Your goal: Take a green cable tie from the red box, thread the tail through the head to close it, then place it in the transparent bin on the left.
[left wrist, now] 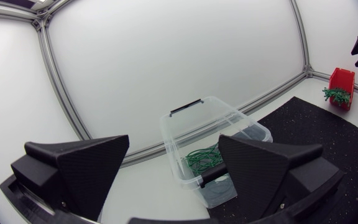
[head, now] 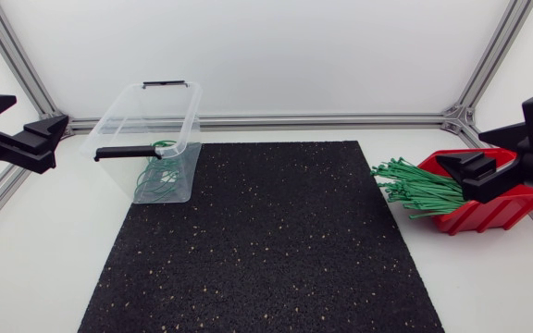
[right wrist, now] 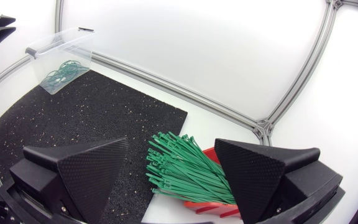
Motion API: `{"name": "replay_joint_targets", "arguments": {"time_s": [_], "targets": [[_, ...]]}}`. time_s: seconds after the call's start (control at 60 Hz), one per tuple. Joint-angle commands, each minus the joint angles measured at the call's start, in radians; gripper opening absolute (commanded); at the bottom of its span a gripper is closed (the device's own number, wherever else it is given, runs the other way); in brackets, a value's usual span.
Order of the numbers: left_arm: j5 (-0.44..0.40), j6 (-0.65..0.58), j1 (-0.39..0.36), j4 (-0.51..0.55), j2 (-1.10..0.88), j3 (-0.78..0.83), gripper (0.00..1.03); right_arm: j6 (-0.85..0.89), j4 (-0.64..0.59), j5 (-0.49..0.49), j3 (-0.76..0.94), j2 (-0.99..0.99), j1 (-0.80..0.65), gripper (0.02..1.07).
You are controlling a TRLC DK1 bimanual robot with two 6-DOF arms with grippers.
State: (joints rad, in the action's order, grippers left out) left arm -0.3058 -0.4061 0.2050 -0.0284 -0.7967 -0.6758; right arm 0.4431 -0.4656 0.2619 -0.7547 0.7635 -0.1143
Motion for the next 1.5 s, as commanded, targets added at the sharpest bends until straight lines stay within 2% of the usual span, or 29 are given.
{"name": "replay_joint_targets", "arguments": {"time_s": [0.0, 0.367, 0.533, 1.317, 1.483], "targets": [[-0.006, 0.024, 0.008, -0.016, 0.054, 0.068, 1.0, 0.014, 0.016, -0.001, 0.061, -0.055, -0.01, 1.03], [-0.006, 0.072, 0.001, -0.116, 0.298, 0.283, 1.0, 0.019, 0.041, -0.003, 0.199, -0.257, -0.015, 1.03], [0.046, 0.127, -0.034, -0.092, 0.381, 0.348, 1.0, 0.011, 0.07, -0.007, 0.264, -0.321, -0.008, 1.03], [0.302, 0.402, -0.203, 0.027, 0.791, 0.671, 1.0, -0.368, 0.4, -0.22, 0.674, -0.69, 0.094, 1.03], [0.306, 0.406, -0.205, 0.028, 0.797, 0.676, 1.0, -0.443, 0.466, -0.262, 0.755, -0.764, 0.114, 1.03]]}}
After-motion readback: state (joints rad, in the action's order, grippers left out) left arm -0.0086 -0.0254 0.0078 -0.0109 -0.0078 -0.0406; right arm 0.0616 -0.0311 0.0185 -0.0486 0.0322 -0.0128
